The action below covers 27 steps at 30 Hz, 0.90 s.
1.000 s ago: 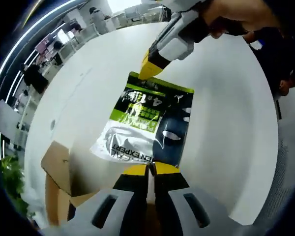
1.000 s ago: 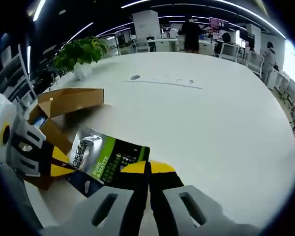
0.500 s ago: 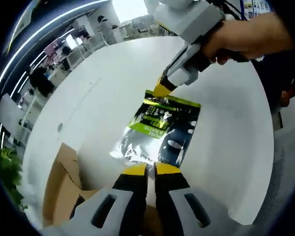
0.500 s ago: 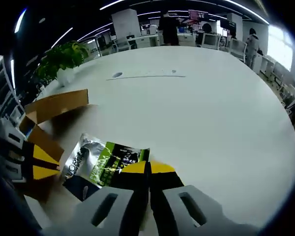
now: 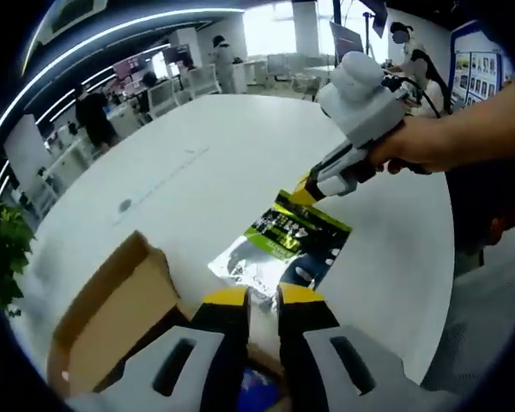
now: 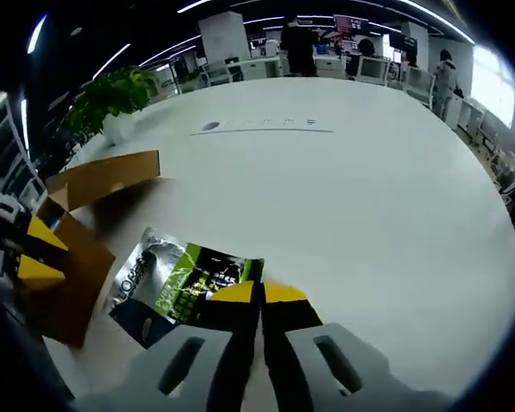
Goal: Operate the shoe box by opening the lid, removing the specified soft item, and placing it in the target area until the item is outside and the box remains undamaged.
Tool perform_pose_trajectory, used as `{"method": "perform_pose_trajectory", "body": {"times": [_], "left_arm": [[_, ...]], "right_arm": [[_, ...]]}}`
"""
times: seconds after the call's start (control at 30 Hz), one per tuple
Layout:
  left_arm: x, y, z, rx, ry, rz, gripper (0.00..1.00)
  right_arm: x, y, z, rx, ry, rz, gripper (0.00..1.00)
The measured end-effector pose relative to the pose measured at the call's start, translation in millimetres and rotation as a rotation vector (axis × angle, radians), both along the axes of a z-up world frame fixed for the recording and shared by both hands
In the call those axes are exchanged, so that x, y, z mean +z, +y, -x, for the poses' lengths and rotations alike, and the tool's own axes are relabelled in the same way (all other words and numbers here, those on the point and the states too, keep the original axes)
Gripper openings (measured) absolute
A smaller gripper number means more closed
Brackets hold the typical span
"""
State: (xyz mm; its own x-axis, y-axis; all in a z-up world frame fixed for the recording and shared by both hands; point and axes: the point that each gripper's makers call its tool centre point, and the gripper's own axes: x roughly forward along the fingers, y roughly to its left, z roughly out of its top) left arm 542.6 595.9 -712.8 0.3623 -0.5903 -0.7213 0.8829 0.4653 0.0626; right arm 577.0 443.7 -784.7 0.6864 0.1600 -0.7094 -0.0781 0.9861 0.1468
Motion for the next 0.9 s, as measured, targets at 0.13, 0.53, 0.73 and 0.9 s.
{"method": "perform_pose_trajectory", "body": {"times": [0.13, 0.53, 0.73, 0.9], "left_arm": [[5.2, 8, 0.7, 0.028, 0.013, 0.023, 0.13], [22.8, 45, 0.7, 0.088, -0.013, 0.050, 0.17], [28.3, 64, 0.1, 0.121, -0.007, 0.065, 0.21], [36.0, 78, 1.2, 0.155, -0.008, 0.087, 0.23]], "right_arm": [[6.1, -1, 0, 0.002, -0.019, 0.003, 0.05], [38.0, 15, 4, 0.042, -0.079, -0.005, 0.14], [58.1, 29, 9, 0.059, -0.115, -0.014, 0.16], [75.2, 48, 19, 0.077, -0.134, -0.046, 0.19]]}}
